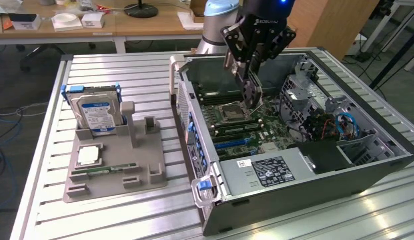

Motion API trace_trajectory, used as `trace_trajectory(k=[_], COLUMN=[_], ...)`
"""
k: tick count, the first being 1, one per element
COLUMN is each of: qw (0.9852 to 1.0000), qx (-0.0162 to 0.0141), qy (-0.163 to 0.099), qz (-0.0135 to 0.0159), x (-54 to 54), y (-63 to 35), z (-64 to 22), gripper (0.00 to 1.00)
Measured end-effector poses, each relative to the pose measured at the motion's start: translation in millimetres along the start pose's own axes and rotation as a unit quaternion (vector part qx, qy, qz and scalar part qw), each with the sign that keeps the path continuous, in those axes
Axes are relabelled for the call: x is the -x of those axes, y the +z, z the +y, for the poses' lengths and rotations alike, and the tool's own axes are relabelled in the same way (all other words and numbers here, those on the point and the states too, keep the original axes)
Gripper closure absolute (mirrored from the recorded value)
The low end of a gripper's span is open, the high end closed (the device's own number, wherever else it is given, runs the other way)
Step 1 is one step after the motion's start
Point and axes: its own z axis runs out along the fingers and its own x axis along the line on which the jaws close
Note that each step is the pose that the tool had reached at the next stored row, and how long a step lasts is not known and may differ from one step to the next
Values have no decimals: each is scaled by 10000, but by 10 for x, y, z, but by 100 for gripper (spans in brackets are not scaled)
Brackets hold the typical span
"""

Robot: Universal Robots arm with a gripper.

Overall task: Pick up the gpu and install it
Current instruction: 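Insert the gpu into the slot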

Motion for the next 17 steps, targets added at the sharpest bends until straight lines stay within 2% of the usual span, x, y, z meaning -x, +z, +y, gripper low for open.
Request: trace_trajectory(k=[8, 17], qw=[10000, 9999], qx=[1, 4], qy=[-47, -171], qz=[7, 10], x=[236, 275], y=[7, 10], z=[4, 5], gripper=[74, 74])
